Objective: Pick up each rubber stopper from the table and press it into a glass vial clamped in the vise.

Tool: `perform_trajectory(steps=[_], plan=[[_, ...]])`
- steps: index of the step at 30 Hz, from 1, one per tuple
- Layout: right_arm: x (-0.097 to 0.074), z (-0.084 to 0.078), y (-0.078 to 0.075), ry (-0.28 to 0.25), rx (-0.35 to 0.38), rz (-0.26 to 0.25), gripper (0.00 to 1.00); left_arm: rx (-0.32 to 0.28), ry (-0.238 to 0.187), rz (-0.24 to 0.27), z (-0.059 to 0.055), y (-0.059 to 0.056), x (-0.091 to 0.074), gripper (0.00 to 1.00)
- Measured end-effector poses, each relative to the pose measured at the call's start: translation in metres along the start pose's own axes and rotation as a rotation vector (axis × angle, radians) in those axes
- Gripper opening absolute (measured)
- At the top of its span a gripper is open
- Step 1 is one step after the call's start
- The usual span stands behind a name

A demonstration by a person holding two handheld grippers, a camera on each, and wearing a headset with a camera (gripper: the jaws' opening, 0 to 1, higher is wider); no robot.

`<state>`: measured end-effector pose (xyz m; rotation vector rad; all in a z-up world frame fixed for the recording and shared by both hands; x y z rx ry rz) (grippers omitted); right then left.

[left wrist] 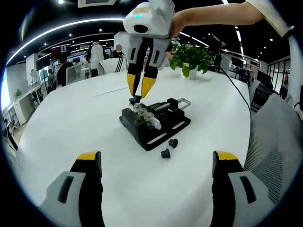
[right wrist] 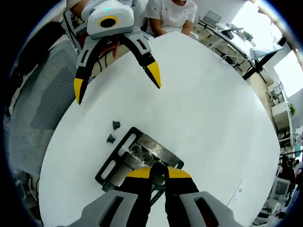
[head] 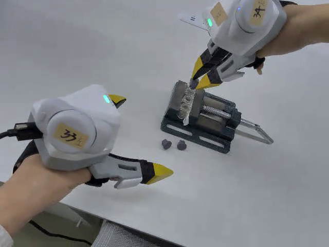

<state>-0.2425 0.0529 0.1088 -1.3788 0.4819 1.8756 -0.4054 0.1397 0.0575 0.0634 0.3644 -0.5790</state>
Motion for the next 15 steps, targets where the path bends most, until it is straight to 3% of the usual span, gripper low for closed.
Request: perform_trajectory(steps=[4, 15], plan=[[0.0019, -0.0029, -0.0012, 0.028, -0.01, 0.013, 0.04, -0.006, -0.001, -0.003, -0.0017, -0.0008, 0.0002, 0.96], [0.0071, -0.0056, -0.0033, 0.034, 0.007, 0.043, 0.04, -0.023, 0.003, 0.001, -0.0063, 0.0005, -0.0004, 0.96]])
Point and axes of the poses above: the centre of the closed fingertips' face, and the gripper's own axes: x roughly forward along the fingers, y roughly to its left, z roughly out of its top, the point moved 7 cm from there along -x, roughly backward along the fingers, and after that the axes turned 7 degrees about -y, right-handed, at the moved point
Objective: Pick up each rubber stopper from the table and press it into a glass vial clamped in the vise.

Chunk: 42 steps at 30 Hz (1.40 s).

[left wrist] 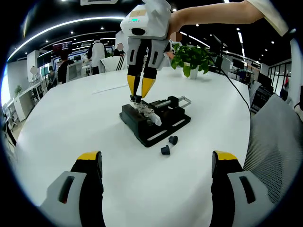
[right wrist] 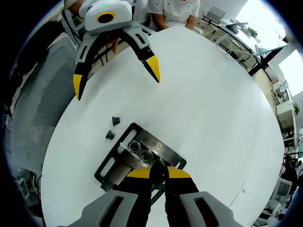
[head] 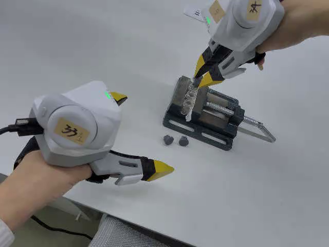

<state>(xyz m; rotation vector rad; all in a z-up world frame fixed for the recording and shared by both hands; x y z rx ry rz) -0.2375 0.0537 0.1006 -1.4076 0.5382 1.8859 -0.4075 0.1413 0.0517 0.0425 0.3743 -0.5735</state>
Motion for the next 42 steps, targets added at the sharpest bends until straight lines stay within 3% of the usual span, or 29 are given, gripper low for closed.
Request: perform_trajectory(steps=[12, 19, 21, 23, 26, 35, 42], plan=[[0.003, 0.004, -0.002, 0.028, 0.005, 0.025, 0.04, -0.016, 0.012, -0.005, -0.006, 0.001, -0.001, 0.94], [0.005, 0.006, -0.008, 0.059, 0.081, 0.042, 0.03, -0.013, 0.014, -0.012, -0.005, 0.0, 0.002, 0.94], [0.004, 0.005, -0.004, 0.066, 0.134, 0.042, 0.03, -0.014, 0.012, -0.013, -0.005, 0.0, 0.003, 0.94], [0.006, 0.005, -0.011, 0.067, 0.155, 0.044, 0.03, -0.014, 0.012, -0.015, -0.005, -0.001, 0.003, 0.93], [0.006, 0.005, -0.007, 0.07, 0.202, 0.039, 0.03, -0.015, 0.013, -0.017, -0.006, -0.002, 0.004, 0.93], [0.007, 0.007, -0.003, 0.099, 0.3, -0.019, 0.02, -0.023, 0.006, -0.021, -0.005, -0.006, 0.006, 0.92], [0.007, 0.006, 0.003, 0.059, 0.435, -0.117, 0.02, -0.027, -0.003, -0.019, -0.004, -0.006, 0.007, 0.92]])
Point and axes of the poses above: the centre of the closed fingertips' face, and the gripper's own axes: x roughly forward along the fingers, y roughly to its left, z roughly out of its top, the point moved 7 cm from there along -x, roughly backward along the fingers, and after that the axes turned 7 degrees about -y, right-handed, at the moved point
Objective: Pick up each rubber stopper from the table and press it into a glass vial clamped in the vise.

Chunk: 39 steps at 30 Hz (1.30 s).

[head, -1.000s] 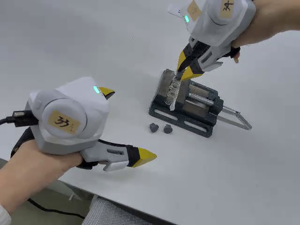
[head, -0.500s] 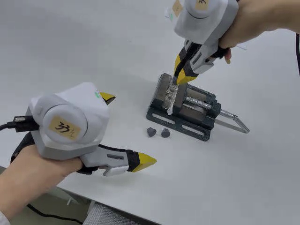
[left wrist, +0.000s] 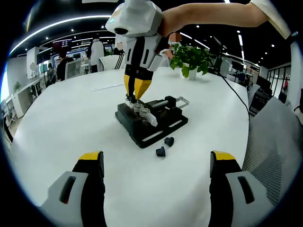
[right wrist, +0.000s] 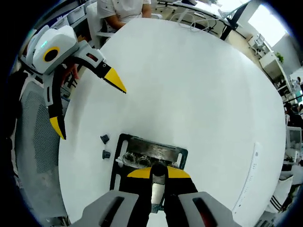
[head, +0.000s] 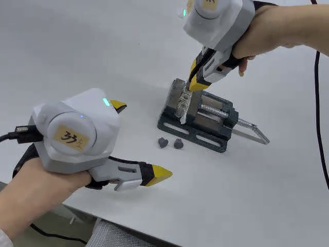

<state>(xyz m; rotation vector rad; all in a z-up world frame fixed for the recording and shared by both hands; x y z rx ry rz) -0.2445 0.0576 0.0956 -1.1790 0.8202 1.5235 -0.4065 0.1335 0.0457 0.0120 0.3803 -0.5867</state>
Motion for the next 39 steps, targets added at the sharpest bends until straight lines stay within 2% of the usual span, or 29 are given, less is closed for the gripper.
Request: perform_trajectory(steps=[4, 7, 8, 10, 11, 13, 16, 17, 19, 20, 21, 25, 31, 33, 37, 39], plan=[[0.0, 0.002, 0.003, 0.015, 0.024, -0.027, 0.02, -0.003, -0.001, -0.001, 0.0, 0.0, 0.002, 0.91], [-0.001, 0.001, 0.003, 0.033, 0.106, -0.083, 0.02, -0.004, -0.002, -0.005, 0.001, -0.002, 0.003, 0.91], [0.001, 0.001, 0.003, 0.041, 0.176, -0.118, 0.02, -0.004, -0.003, -0.006, 0.001, -0.002, 0.003, 0.91], [0.005, 0.002, 0.0, 0.047, 0.146, -0.115, 0.02, -0.006, -0.004, -0.006, 0.001, -0.002, 0.003, 0.91], [0.006, 0.002, -0.002, 0.049, 0.17, -0.125, 0.02, -0.006, -0.003, -0.006, 0.001, -0.002, 0.003, 0.91], [0.007, -0.001, -0.01, 0.044, 0.177, -0.122, 0.02, -0.007, -0.002, -0.006, 0.0, -0.002, 0.003, 0.9], [0.005, -0.002, -0.006, 0.03, 0.177, -0.12, 0.03, -0.006, -0.003, -0.006, 0.0, -0.002, 0.003, 0.9], [0.003, -0.002, -0.004, 0.025, 0.155, -0.113, 0.03, -0.008, -0.003, -0.005, 0.0, -0.002, 0.003, 0.9], [0.003, -0.002, -0.003, 0.019, 0.167, -0.114, 0.04, -0.009, -0.005, -0.003, 0.001, -0.001, 0.002, 0.9], [0.0, -0.001, 0.0, 0.013, 0.133, -0.109, 0.04, -0.01, -0.004, -0.002, 0.001, 0.0, 0.002, 0.9], [0.0, -0.001, 0.001, 0.012, 0.148, -0.112, 0.04, -0.01, -0.004, -0.002, 0.001, 0.0, 0.002, 0.9], [0.0, -0.001, 0.0, 0.004, 0.119, -0.101, 0.05, -0.014, 0.001, 0.002, 0.0, 0.0, 0.0, 0.89], [0.001, 0.0, 0.001, -0.022, 0.119, -0.101, 0.06, -0.016, 0.003, 0.001, -0.001, -0.001, 0.0, 0.89], [-0.003, 0.001, 0.006, -0.029, 0.11, -0.089, 0.09, -0.016, 0.005, 0.001, -0.001, 0.0, 0.0, 0.89], [-0.015, -0.004, 0.005, -0.039, 0.074, -0.086, 0.11, -0.019, 0.005, 0.004, -0.001, 0.001, -0.002, 0.88], [-0.022, -0.008, 0.006, -0.051, 0.093, -0.046, 0.09, -0.017, 0.005, 0.007, -0.001, 0.003, -0.002, 0.88]])
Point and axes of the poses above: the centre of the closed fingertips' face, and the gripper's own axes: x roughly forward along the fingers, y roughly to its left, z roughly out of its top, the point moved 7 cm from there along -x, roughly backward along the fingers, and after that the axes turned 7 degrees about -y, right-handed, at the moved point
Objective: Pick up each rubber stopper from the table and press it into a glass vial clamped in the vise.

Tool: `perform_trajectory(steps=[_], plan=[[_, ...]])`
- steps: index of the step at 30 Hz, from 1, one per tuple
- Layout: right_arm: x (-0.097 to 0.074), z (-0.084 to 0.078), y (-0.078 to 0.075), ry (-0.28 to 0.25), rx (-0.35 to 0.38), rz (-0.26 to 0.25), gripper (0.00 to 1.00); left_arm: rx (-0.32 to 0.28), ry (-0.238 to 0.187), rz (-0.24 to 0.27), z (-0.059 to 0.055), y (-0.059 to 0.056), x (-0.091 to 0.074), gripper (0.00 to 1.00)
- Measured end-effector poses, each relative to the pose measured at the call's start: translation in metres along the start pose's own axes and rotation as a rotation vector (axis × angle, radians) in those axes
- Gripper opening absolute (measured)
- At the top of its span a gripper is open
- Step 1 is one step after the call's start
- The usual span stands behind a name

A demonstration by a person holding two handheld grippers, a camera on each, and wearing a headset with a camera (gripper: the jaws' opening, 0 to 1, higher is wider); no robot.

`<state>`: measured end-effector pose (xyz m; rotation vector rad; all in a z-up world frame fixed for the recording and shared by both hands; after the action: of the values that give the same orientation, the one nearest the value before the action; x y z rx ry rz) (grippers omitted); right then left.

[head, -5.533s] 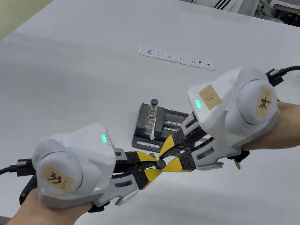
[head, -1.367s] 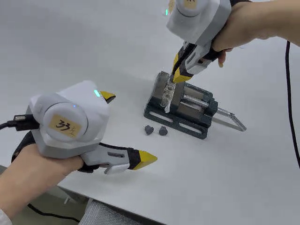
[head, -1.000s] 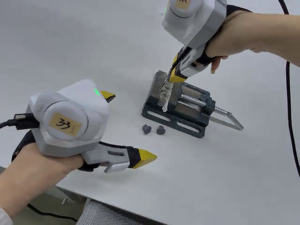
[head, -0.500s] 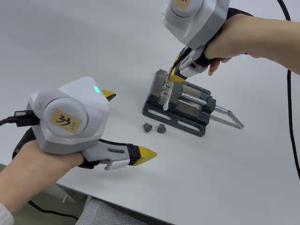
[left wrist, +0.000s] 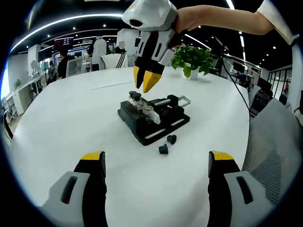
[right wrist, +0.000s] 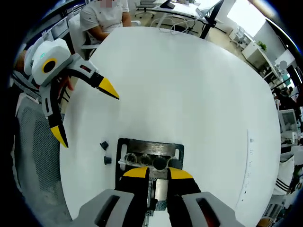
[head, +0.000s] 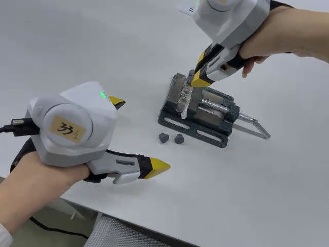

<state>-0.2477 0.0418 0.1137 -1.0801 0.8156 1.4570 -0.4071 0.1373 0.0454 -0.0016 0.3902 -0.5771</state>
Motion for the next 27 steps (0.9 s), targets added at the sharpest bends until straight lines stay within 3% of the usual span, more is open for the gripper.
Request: perform_trajectory(steps=[2, 4, 7, 13, 18, 27], plan=[[-0.006, -0.004, -0.001, -0.012, 0.02, 0.026, 0.06, 0.002, -0.001, 0.003, 0.001, 0.003, 0.0, 0.88], [-0.007, -0.002, -0.001, -0.073, 0.033, 0.08, 0.06, 0.003, -0.003, 0.003, 0.003, 0.005, 0.0, 0.88], [-0.006, 0.0, -0.004, -0.127, 0.021, 0.119, 0.04, 0.005, -0.003, 0.007, 0.005, 0.009, 0.0, 0.88], [0.006, -0.001, -0.015, -0.102, 0.023, 0.138, 0.0, 0.004, 0.004, 0.012, 0.005, 0.014, 0.003, 0.88], [0.012, 0.003, -0.021, -0.115, 0.026, 0.142, 0.0, -0.002, 0.013, 0.009, 0.002, 0.015, 0.002, 0.88], [0.015, 0.001, -0.017, -0.068, -0.005, 0.134, 0.0, -0.011, 0.02, 0.002, -0.002, 0.013, 0.003, 0.87]])
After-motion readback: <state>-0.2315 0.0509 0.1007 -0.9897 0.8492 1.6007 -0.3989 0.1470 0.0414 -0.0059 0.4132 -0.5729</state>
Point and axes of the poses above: the centre of the closed fingertips' face, and the gripper's own axes: x roughly forward along the fingers, y roughly to its left, z roughly out of its top, the point moved 7 cm from there along -x, roughly backward along the fingers, and after that the axes turned 7 degrees about -y, right-handed, at the moved point
